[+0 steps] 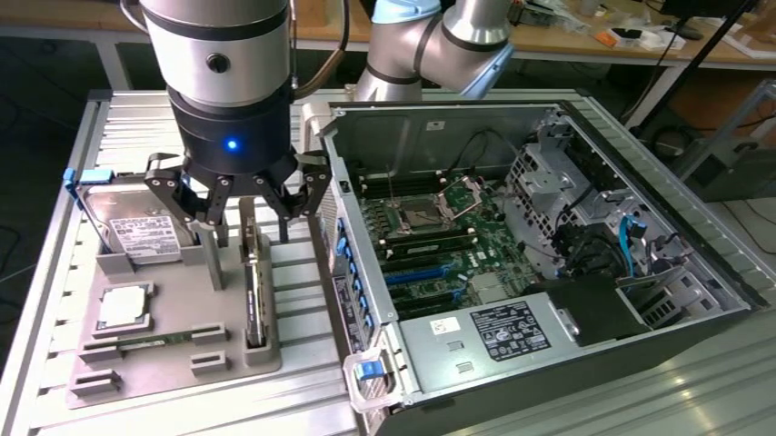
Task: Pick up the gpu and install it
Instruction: 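Pick up the gpu and move the gpu toward the slot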
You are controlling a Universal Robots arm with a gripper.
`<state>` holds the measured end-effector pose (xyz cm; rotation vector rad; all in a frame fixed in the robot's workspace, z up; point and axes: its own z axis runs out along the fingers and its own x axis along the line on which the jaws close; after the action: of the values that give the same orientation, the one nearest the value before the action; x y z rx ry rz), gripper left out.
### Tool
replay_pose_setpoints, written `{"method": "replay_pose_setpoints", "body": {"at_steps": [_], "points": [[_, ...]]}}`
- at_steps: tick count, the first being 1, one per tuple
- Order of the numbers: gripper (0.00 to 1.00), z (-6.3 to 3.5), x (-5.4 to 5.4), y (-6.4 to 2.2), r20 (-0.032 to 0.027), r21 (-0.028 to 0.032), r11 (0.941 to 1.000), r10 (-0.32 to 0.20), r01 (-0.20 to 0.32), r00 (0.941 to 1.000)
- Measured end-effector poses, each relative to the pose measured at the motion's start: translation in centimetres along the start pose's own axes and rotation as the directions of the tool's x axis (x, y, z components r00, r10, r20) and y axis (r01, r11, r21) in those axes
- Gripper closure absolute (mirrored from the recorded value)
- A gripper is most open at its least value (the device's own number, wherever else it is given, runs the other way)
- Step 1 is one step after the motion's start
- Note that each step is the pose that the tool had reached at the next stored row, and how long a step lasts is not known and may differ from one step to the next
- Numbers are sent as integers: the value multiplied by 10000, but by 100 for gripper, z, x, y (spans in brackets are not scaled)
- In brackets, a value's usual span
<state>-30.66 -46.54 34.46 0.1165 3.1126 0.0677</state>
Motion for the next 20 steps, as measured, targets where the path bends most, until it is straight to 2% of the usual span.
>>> {"method": "replay_pose_setpoints", "body": {"at_steps": [20], "points": [[40,58,2,-3,0,0,10000,0,0,10000]]}}
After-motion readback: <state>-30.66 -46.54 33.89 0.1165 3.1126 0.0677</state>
